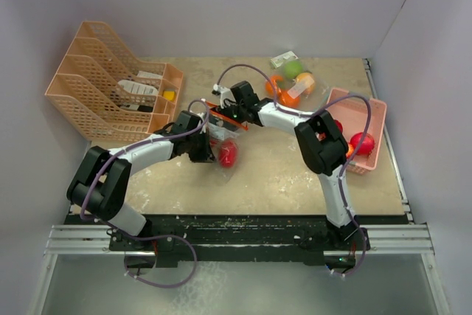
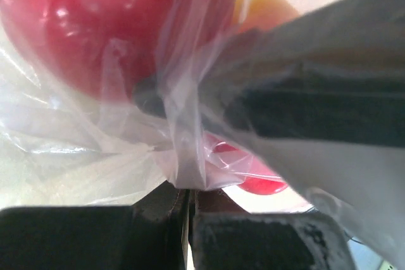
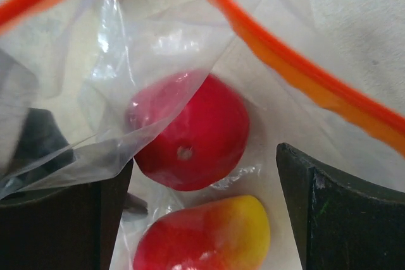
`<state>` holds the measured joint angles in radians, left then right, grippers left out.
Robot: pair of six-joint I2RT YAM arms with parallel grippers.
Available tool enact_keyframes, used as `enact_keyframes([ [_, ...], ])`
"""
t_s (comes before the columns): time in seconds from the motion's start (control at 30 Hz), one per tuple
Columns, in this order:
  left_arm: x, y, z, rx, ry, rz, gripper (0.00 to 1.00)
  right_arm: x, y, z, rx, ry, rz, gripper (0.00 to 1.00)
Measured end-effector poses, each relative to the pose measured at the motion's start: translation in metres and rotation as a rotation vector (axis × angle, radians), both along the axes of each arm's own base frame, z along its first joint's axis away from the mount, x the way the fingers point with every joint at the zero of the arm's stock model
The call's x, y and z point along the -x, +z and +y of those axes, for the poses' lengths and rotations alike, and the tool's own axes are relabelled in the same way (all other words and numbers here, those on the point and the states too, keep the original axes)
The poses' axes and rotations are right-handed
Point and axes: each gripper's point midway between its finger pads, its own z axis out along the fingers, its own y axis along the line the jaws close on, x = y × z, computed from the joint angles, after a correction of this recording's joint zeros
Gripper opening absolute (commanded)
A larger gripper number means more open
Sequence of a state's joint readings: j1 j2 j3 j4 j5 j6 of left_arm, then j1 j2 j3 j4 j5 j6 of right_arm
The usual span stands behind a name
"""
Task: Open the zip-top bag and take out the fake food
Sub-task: Pick up the fake fruit from the zipper food storage bag.
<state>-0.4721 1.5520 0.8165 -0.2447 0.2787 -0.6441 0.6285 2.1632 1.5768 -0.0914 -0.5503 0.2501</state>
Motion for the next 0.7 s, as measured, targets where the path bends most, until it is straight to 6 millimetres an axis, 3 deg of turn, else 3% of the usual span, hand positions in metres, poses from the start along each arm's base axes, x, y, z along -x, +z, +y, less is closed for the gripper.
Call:
enact_keyframes([
  [0.13, 0.000, -0.001, 0.002, -0.008, 0.011, 0.005, 0.00, 0.006, -0.019, -0.001, 0.051, 0.009, 0.019, 0.86],
  [0.43, -0.001, 0.002, 0.002, -0.006, 0.014, -0.004, 0.00, 0.005, -0.024, -0.014, 0.109, -0.036, 0.003, 0.63],
  [0.6, 0.000, 0.001, 0.003, -0.007, 0.014, -0.004, 0.00, 0.006, -0.019, -0.040, 0.131, -0.103, 0.026, 0.57],
  [0.7, 0.000, 0.002, 0.002, -0.004, 0.014, -0.007, 0.00, -0.004, -0.006, -0.068, 0.124, -0.178, 0.043, 0.56],
])
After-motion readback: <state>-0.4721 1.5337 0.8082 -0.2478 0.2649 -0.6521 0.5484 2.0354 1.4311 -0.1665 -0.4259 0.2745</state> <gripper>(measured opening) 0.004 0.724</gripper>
